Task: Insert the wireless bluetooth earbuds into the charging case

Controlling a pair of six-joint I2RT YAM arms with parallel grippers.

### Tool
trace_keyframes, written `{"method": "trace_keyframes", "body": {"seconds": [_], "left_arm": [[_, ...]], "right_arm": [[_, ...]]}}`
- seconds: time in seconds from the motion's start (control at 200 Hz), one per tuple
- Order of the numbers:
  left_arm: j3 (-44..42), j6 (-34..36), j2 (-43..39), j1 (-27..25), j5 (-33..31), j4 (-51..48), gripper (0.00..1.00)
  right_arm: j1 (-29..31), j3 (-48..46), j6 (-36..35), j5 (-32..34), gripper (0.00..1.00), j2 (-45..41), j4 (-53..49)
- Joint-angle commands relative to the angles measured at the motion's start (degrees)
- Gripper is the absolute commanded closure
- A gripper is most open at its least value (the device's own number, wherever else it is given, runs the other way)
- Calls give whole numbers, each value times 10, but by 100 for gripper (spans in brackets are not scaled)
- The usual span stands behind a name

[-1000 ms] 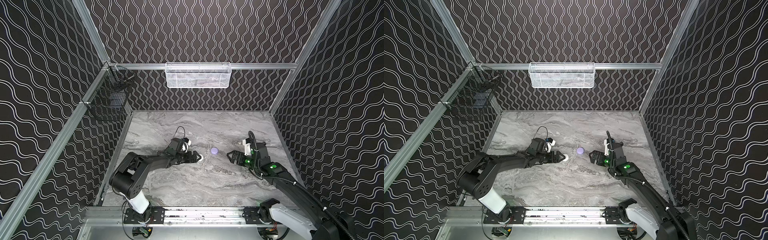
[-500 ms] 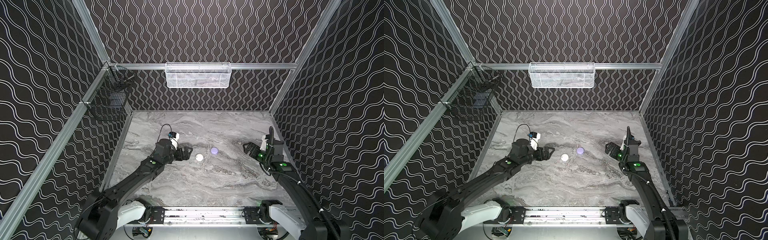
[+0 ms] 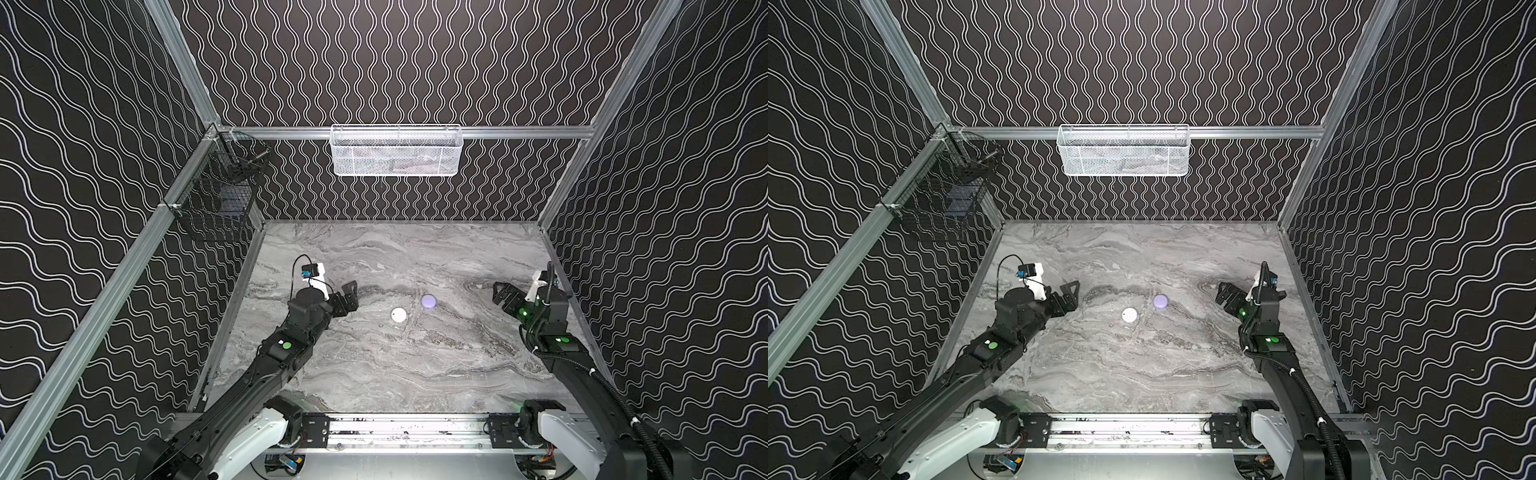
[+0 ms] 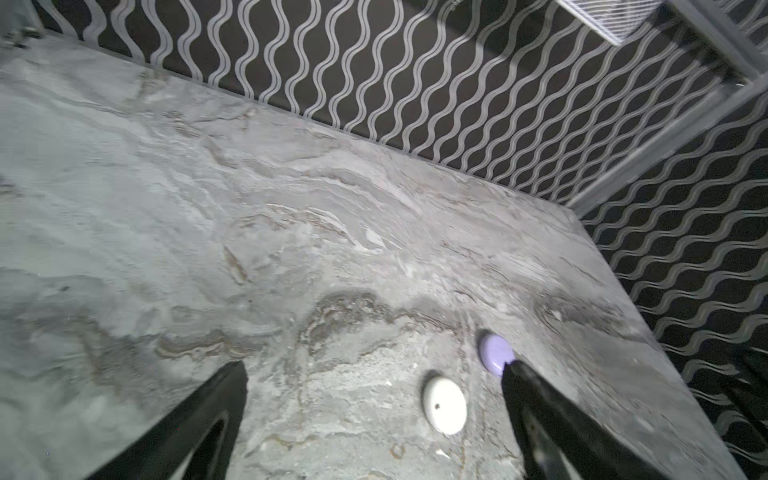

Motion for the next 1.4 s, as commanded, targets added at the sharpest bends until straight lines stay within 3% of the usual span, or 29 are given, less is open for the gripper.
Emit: {"method": "trace_keyframes", "body": {"seconds": [0.0, 0.145, 0.235, 0.365, 0.536, 0.691, 1.026, 1.166, 1.291, 1.396], "left_arm": [[-8, 20, 3, 3, -92, 29, 1], [-13, 66, 14, 2, -166, 52, 1], [-52, 144, 22, 3, -141, 151, 1], [-62, 158, 14, 2, -167, 137, 1], [-111, 285, -17, 2, -169, 239, 1], [-148, 372, 35, 6, -204, 350, 1], [-217, 445, 256, 82, -77, 699, 1], [-224, 423, 338, 128, -35, 793, 1], [-223, 407, 410, 160, 4, 860, 1], [-195, 396, 373, 179, 52, 751, 1]], "right_arm": [[0, -1, -33, 56, 0, 13, 59], [0, -1, -80, 91, 0, 24, 69], [0, -18, -83, 141, 0, 17, 84], [1, -62, -117, 167, 0, -3, 124], [3, -87, -157, 142, 0, -7, 173], [13, -101, -196, 151, 0, -6, 212], [48, -117, -244, 163, 0, 12, 259], [54, -123, -252, 144, 0, 17, 278], [54, -126, -261, 141, 0, 27, 290], [55, -122, -275, 127, 0, 38, 299]]}}
